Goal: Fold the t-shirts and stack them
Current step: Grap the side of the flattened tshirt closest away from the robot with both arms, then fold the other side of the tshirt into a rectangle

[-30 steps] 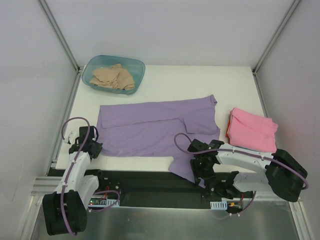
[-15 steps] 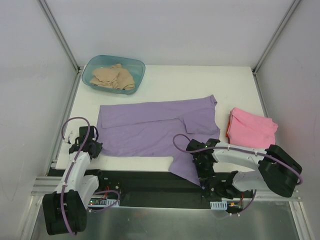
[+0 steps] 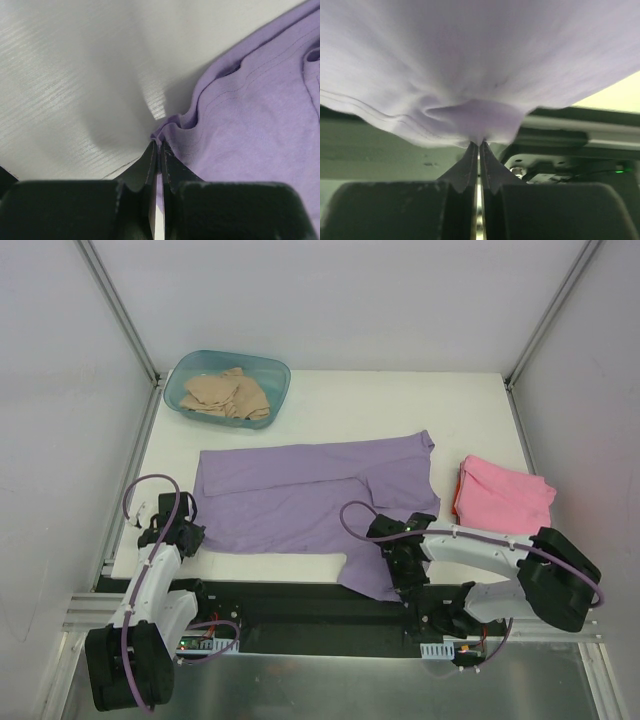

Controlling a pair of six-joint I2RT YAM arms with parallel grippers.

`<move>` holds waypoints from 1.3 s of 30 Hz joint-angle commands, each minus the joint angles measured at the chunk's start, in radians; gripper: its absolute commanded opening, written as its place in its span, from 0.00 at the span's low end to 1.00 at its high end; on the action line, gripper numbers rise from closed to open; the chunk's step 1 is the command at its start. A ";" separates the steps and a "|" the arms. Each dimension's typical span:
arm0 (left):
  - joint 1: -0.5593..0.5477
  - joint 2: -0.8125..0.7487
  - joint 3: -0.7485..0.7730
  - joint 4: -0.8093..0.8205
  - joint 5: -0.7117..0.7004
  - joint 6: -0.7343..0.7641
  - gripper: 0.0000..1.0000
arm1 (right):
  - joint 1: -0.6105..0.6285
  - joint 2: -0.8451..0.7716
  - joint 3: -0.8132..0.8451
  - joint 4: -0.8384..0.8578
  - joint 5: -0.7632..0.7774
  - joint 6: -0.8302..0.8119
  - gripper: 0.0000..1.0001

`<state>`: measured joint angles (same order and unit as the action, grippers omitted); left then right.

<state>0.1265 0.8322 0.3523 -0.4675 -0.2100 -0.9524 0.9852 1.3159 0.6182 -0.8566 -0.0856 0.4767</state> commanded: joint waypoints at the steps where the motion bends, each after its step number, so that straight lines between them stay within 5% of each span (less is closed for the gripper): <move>1: 0.007 -0.025 -0.019 -0.042 0.035 0.020 0.00 | -0.025 -0.061 0.133 -0.074 0.196 -0.041 0.01; 14: 0.005 -0.033 0.045 -0.042 0.070 0.032 0.00 | -0.272 -0.087 0.471 -0.046 0.440 -0.230 0.01; 39: 0.005 0.223 0.293 -0.040 -0.005 0.060 0.00 | -0.551 0.261 0.848 0.206 0.377 -0.524 0.01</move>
<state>0.1261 1.0229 0.5888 -0.5007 -0.1722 -0.9043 0.4576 1.5505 1.4117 -0.7197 0.3298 0.0334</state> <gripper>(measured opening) 0.010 0.014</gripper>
